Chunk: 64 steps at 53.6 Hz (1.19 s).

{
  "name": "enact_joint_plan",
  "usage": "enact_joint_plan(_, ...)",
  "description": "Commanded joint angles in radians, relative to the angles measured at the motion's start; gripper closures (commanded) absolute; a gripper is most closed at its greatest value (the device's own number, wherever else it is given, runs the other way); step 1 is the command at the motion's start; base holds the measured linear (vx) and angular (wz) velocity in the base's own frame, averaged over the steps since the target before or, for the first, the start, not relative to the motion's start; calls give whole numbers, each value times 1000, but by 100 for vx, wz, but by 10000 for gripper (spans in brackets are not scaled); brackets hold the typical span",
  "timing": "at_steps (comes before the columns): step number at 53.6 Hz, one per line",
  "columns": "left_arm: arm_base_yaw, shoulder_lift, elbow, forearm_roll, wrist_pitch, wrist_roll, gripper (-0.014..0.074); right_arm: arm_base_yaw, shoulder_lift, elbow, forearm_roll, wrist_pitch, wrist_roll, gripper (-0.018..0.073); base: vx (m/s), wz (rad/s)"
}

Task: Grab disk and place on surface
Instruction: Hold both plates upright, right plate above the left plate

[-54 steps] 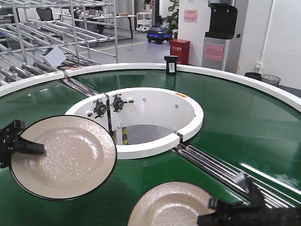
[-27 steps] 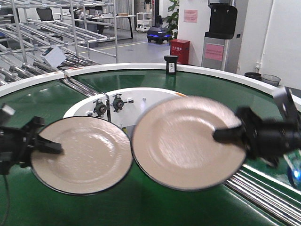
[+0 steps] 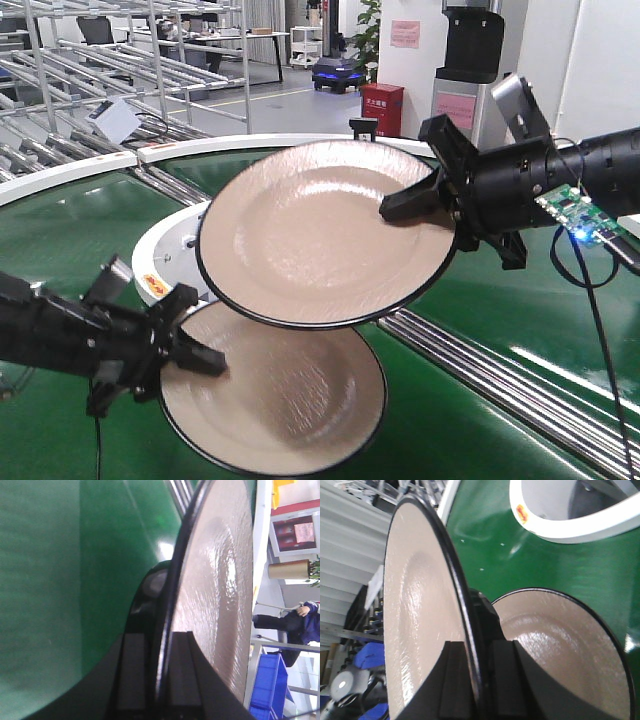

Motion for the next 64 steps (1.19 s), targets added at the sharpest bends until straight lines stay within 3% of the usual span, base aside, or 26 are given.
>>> enact_joint_plan(1, -23, -82, 12, -112, -44, -21, 596, -2, -50, -47, 99, -64, 21, 567, 0, 0)
enact_joint_plan(9, -24, -94, 30, -140, -12, -20, 596, -2, -50, -46, 94, -64, 20, 567, 0, 0)
enact_joint_plan(64, -24, -96, 31, -136, -10, -19, 595, -2, -50, -46, 94, -64, 20, 567, 0, 0)
